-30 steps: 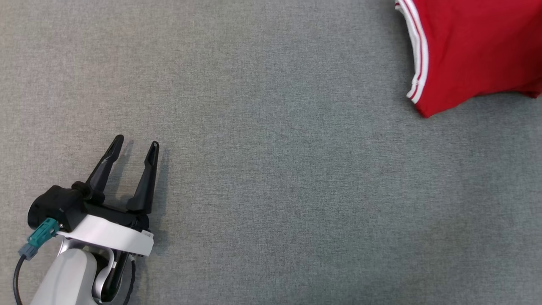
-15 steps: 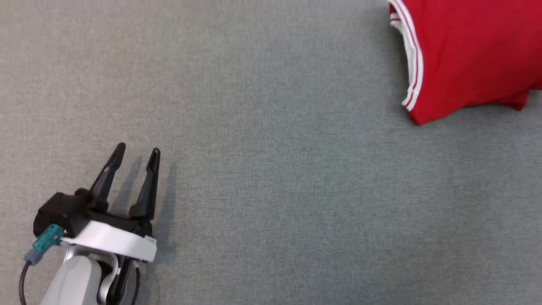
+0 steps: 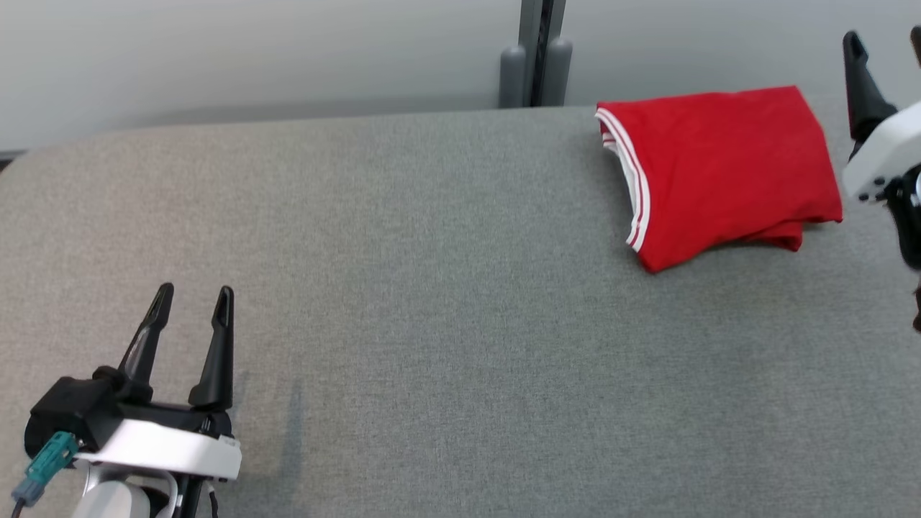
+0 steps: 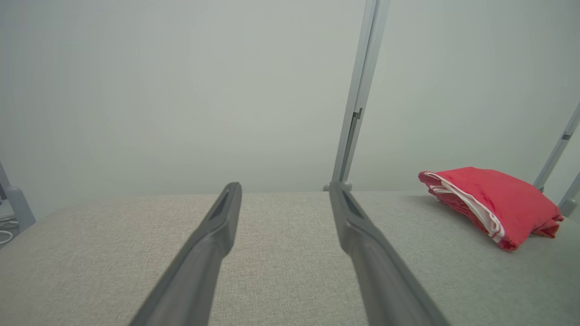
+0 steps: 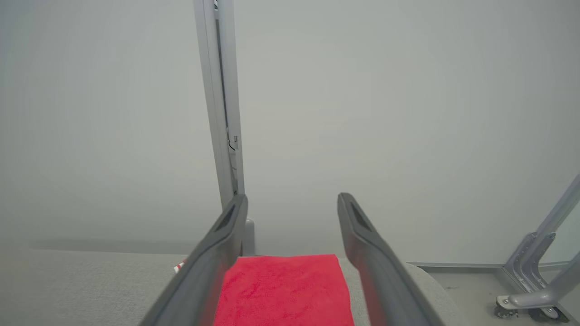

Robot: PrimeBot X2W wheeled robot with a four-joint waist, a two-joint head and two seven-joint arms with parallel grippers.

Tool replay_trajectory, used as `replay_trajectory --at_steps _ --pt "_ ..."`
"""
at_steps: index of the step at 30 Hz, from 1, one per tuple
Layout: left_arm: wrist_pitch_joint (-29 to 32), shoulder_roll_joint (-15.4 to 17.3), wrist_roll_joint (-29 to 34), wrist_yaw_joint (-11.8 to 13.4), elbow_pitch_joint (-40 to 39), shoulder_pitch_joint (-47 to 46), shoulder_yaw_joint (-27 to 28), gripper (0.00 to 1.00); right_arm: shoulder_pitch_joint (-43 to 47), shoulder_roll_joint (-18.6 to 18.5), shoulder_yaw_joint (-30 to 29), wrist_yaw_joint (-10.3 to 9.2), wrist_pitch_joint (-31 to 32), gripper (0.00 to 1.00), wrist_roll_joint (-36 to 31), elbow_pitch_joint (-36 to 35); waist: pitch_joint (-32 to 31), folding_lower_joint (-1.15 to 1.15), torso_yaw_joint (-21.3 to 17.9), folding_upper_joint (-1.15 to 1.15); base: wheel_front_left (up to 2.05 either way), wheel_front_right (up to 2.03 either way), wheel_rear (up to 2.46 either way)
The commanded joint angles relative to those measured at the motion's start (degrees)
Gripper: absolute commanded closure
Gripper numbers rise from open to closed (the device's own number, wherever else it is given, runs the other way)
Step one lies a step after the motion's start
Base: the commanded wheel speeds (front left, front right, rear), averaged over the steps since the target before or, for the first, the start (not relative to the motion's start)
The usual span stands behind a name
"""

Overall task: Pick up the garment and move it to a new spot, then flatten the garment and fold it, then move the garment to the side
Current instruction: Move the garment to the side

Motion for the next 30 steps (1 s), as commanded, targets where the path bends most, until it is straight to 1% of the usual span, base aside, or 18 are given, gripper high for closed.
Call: replay_trajectory --at_steps 1,3,6,10,13,16,19,22,26,30 --pt "0.01 0.07 0.52 -0.01 -0.50 1.05 0.54 0.00 2.54 -0.40 0.33 0.00 0.18 0.00 1.17 -1.98 -2.84 0.00 -0.48 0.00 0.00 0.00 0.00" --pt "0.01 -0.13 1.00 0.00 -0.95 2.25 1.11 0.00 6.58 -0.72 0.42 0.00 0.43 0.00 4.21 -6.43 -4.03 0.00 -0.54 0.00 0.00 0.00 0.00" --pt "0.01 -0.53 1.55 0.33 -1.82 3.91 1.60 0.00 12.84 -1.24 -0.31 0.00 0.63 0.00 6.87 -12.95 -5.49 0.00 -0.49 0.00 0.00 0.00 0.00" --pt "0.01 -0.89 1.83 0.65 -2.73 5.57 2.01 0.00 22.22 0.10 -1.20 0.01 1.28 0.00 9.71 -21.26 -6.65 0.00 -0.20 0.00 0.00 0.00 0.00" --pt "0.01 -1.31 1.86 0.82 -2.46 6.88 1.84 0.00 29.48 0.53 -2.49 0.00 0.01 0.00 11.12 -26.37 -7.78 0.00 0.44 0.00 0.00 0.00 0.00" --pt "0.00 -1.68 1.88 0.80 -2.14 7.47 1.41 0.00 36.71 2.20 -3.72 0.01 -1.59 0.00 11.07 -30.07 -9.08 0.00 1.40 0.00 0.00 0.00 0.00" --pt "0.01 -2.60 1.72 0.99 -2.30 8.63 1.84 0.00 42.40 4.49 -4.57 0.01 -2.76 0.00 10.21 -32.77 -9.54 0.00 1.82 0.00 0.00 0.00 0.00" --pt "0.01 -3.56 2.11 1.08 -1.77 9.60 2.09 0.00 46.21 6.41 -4.74 0.01 -4.35 0.00 8.78 -34.29 -9.95 0.00 1.82 0.00 0.00 0.00 0.00" --pt "0.01 -5.13 2.81 1.52 -0.91 11.45 3.16 0.00 49.66 8.18 -3.97 0.01 -7.20 0.00 6.32 -34.76 -10.59 0.00 1.93 0.00 0.00 0.00 0.00" --pt "0.01 -6.16 3.44 1.08 -0.34 12.14 4.04 0.00 52.42 8.96 -2.79 0.01 -9.90 0.00 4.84 -33.42 -11.08 0.00 2.21 0.00 0.00 0.00 0.00"
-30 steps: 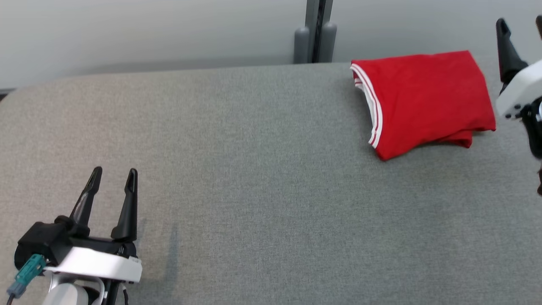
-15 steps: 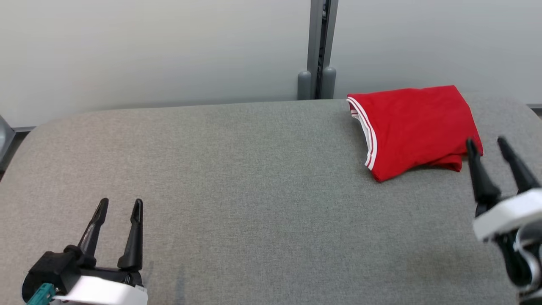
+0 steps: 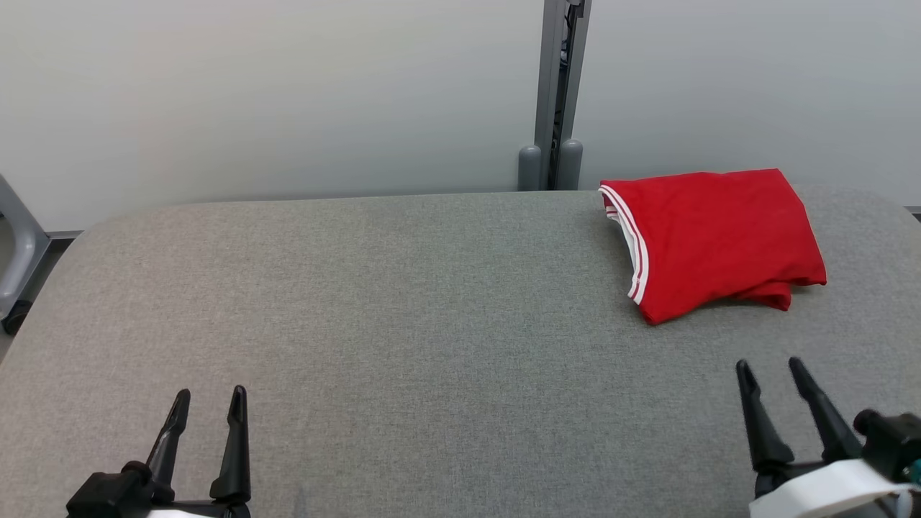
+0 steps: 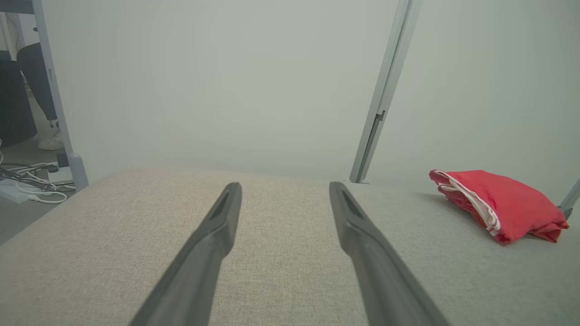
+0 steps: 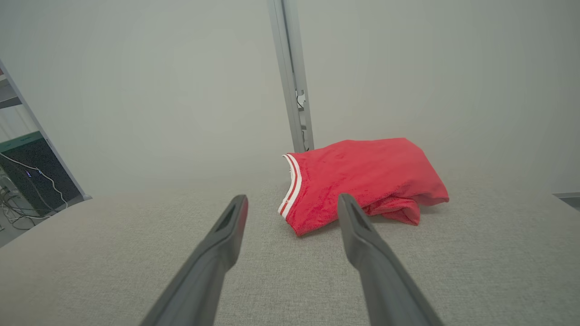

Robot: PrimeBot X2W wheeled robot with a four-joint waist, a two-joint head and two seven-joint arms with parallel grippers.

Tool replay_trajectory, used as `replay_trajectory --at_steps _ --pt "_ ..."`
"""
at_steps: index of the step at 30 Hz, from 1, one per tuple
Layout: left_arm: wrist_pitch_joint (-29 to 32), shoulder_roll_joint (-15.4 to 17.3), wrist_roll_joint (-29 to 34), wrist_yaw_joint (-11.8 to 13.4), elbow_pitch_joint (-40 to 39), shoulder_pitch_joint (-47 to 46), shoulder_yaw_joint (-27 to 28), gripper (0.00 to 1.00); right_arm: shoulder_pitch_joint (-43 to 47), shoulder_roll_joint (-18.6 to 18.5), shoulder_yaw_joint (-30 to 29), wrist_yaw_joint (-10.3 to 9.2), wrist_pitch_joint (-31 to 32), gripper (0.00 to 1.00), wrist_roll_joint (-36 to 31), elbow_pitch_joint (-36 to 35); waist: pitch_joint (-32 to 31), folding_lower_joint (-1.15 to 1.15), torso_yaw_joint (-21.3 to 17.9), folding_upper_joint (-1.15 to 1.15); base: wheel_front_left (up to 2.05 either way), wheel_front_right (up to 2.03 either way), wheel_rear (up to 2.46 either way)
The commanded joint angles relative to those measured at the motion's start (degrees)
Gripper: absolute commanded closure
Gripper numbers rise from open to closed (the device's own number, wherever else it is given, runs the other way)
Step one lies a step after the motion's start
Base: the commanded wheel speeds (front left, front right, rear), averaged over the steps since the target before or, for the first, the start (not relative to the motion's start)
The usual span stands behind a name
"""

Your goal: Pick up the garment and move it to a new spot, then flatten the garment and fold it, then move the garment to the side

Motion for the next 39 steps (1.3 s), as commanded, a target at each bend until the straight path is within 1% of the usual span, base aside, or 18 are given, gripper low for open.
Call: replay_trajectory --at_steps 1,5,7,9,12,25,29,39 --pt "0.01 -0.35 0.47 -0.36 0.12 0.28 0.51 0.00 1.04 0.05 0.66 0.02 -0.97 0.00 -0.20 0.79 -0.10 0.00 0.17 0.00 0.00 0.00 0.00" --pt "0.00 -0.85 0.92 -0.89 0.66 0.56 1.02 0.00 1.96 -0.95 3.30 0.02 -3.14 0.00 0.41 2.80 -0.08 0.00 0.74 0.00 0.00 0.00 0.00" --pt "0.01 -1.16 0.71 -0.98 1.36 0.74 0.89 0.00 2.50 -2.23 4.01 0.01 -4.04 0.00 -0.10 4.26 -0.13 0.00 1.00 0.00 0.00 0.00 0.00" --pt "0.01 -1.36 0.98 -1.23 1.66 0.70 0.80 0.00 2.91 -2.25 4.53 0.02 -4.48 0.00 0.18 5.29 -0.18 0.00 1.24 0.00 0.00 0.00 0.00" --pt "0.01 -1.25 1.39 -1.40 1.83 0.82 1.64 0.00 2.91 -1.65 3.87 0.02 -4.86 0.00 0.60 6.30 -0.48 0.00 1.47 0.00 0.00 0.00 0.00" --pt "0.01 -1.52 2.35 -1.46 1.09 1.29 2.11 0.00 4.10 1.71 0.08 0.02 -4.81 0.00 -2.19 2.55 -0.83 0.00 1.39 0.00 0.00 0.00 0.00" --pt "0.01 -1.27 2.33 -1.46 0.93 1.25 1.71 0.00 3.75 2.38 0.09 0.02 -4.82 0.00 -2.69 2.26 -0.76 0.00 1.28 0.00 0.00 0.00 0.00" --pt "0.01 -1.08 2.54 -1.47 0.49 1.74 2.01 0.00 3.48 2.64 0.48 0.02 -4.83 0.00 -2.89 2.55 -0.94 0.00 -0.17 0.00 0.00 0.00 0.00"
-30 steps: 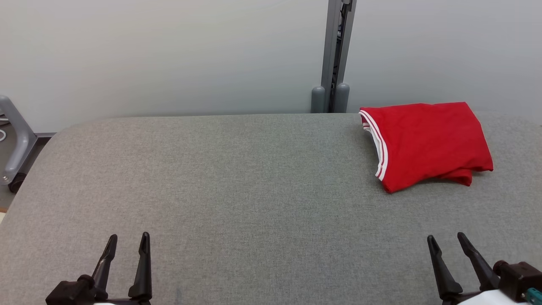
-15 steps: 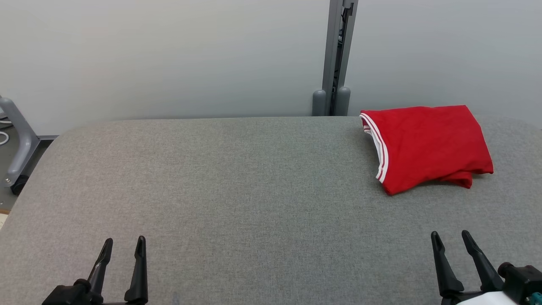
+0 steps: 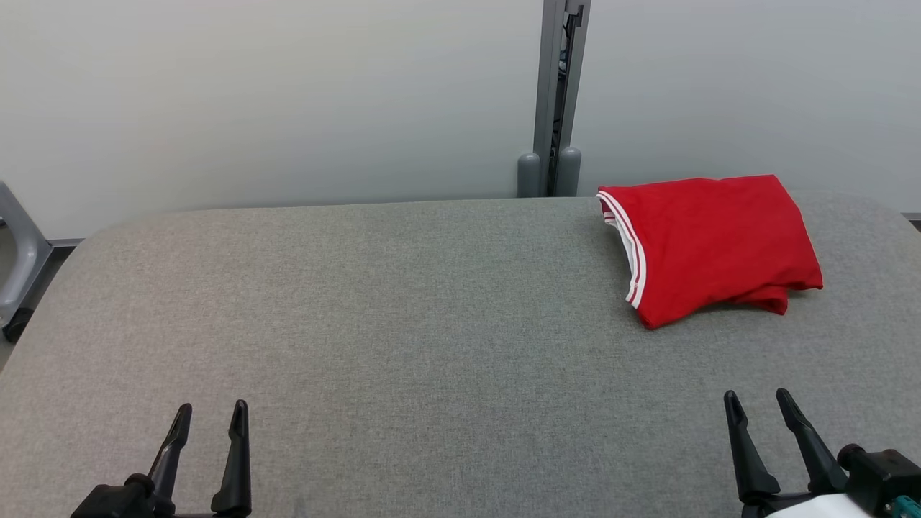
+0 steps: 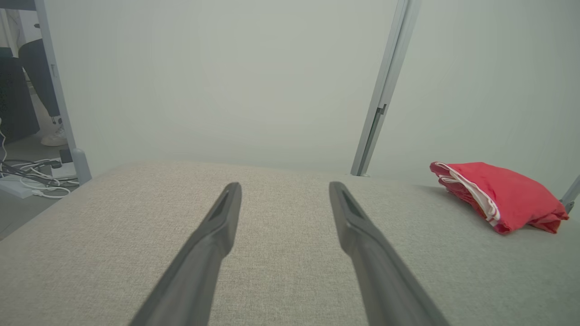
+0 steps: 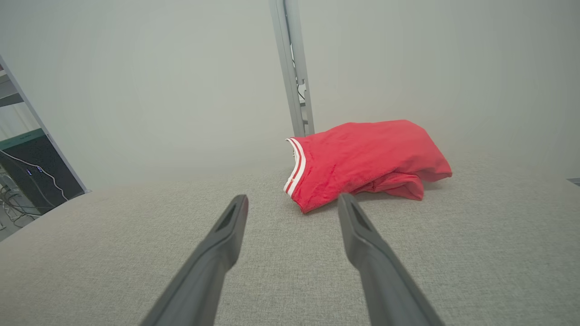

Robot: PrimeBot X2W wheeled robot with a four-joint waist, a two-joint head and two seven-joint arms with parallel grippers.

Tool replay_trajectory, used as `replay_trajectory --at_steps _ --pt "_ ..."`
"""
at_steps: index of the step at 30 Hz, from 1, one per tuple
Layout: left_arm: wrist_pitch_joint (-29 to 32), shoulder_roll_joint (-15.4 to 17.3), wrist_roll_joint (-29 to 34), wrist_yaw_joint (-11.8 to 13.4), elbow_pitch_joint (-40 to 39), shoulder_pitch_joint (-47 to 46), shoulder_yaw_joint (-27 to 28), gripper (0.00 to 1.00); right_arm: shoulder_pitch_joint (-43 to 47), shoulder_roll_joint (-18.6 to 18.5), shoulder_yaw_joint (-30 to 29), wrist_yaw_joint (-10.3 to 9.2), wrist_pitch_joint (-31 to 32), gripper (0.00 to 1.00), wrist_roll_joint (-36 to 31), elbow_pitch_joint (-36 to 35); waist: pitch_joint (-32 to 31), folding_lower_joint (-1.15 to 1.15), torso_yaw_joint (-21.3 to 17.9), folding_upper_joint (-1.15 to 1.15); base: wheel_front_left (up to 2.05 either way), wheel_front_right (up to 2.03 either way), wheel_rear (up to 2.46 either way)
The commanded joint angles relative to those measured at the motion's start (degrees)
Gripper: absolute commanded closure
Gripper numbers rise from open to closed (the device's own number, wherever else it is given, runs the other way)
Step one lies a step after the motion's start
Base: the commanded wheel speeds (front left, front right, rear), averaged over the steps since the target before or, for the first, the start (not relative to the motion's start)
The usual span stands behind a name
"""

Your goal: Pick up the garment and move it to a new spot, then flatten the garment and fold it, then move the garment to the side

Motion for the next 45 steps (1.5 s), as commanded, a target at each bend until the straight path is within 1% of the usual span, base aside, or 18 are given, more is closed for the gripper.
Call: replay_trajectory --at_steps 1,27,28,34,45 --pt "0.01 0.30 0.49 -0.11 -0.22 0.02 0.22 0.00 -0.33 -0.24 -0.23 0.02 -0.30 0.00 -0.26 0.21 0.04 0.00 -0.16 0.00 0.00 0.00 0.00" --pt "0.01 0.40 -0.85 -0.12 1.05 -0.39 -0.02 0.00 -1.08 0.54 -0.19 0.02 -0.31 0.00 -0.27 0.76 0.17 0.00 -1.05 0.00 0.00 0.00 0.00" --pt "0.00 0.14 -0.72 0.00 1.10 -0.03 -0.15 1.00 -0.65 0.69 0.06 0.00 0.00 1.00 -0.30 0.84 0.17 0.00 -1.06 0.00 0.00 0.00 0.00" --pt "0.37 -0.85 -1.63 0.01 3.84 0.47 -0.09 1.00 0.70 1.38 0.53 0.00 0.53 1.00 0.57 3.35 0.21 0.00 -1.05 0.00 0.00 0.00 0.00" --pt "3.88 -0.95 -12.82 0.00 3.32 -1.11 2.53 1.00 -3.05 1.66 1.08 0.00 3.24 1.00 12.04 5.03 0.51 0.00 -0.87 0.00 0.00 0.00 0.00"
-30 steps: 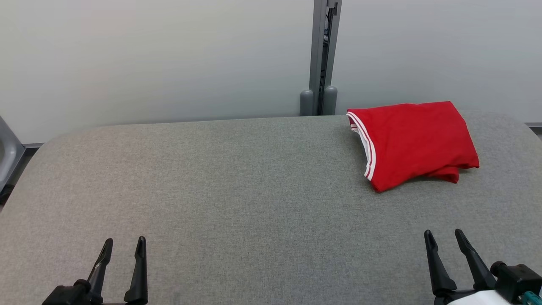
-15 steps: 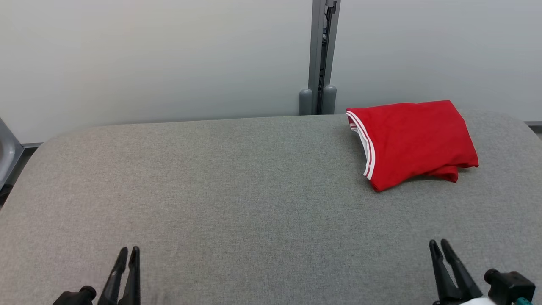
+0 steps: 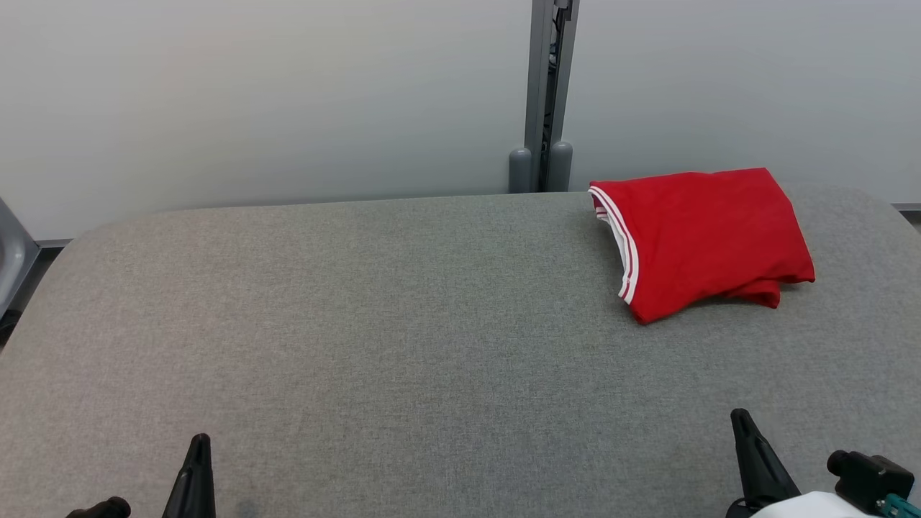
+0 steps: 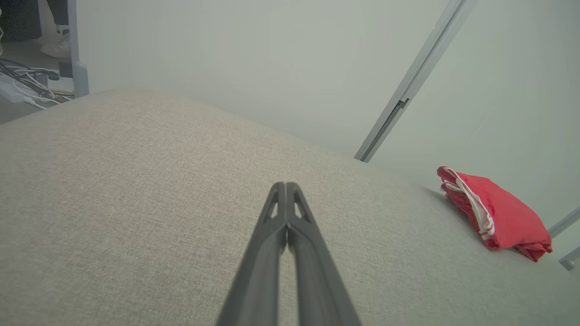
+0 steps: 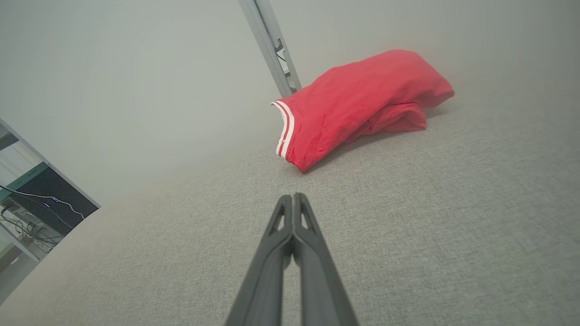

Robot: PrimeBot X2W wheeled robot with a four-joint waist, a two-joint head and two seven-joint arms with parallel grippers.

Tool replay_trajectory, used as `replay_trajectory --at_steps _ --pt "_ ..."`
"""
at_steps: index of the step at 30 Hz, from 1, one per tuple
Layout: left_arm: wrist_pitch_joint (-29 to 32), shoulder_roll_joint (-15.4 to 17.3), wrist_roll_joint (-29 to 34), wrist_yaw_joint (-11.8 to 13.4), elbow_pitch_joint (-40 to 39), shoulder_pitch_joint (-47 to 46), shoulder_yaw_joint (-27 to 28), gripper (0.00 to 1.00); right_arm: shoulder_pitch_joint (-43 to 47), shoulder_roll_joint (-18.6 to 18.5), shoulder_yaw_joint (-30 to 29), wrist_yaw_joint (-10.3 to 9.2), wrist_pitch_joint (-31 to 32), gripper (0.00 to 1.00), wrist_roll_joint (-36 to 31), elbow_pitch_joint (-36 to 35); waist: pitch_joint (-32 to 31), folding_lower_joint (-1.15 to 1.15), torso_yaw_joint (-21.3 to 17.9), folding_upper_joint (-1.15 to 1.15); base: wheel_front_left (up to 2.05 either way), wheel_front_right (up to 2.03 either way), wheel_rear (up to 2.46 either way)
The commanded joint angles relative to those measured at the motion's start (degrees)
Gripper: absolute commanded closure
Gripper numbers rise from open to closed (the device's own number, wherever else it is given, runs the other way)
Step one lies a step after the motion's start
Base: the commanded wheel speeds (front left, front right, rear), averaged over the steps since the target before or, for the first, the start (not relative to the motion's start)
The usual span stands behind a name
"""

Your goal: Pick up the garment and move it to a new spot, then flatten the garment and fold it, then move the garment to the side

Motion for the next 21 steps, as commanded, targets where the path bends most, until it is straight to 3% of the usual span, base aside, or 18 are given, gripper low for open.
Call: replay_trajectory --at_steps 1,21 --pt "0.54 0.53 -2.50 -0.01 -1.15 -2.09 0.85 1.00 -2.23 -0.31 0.16 0.00 0.56 1.00 2.63 -0.19 0.04 0.00 0.03 0.00 0.00 0.00 0.00" --pt "5.58 0.35 -19.36 -0.03 -2.03 -4.35 4.55 1.00 -7.82 0.12 1.08 0.00 4.55 1.00 19.90 2.26 0.59 0.00 0.37 0.00 0.00 0.00 0.00"
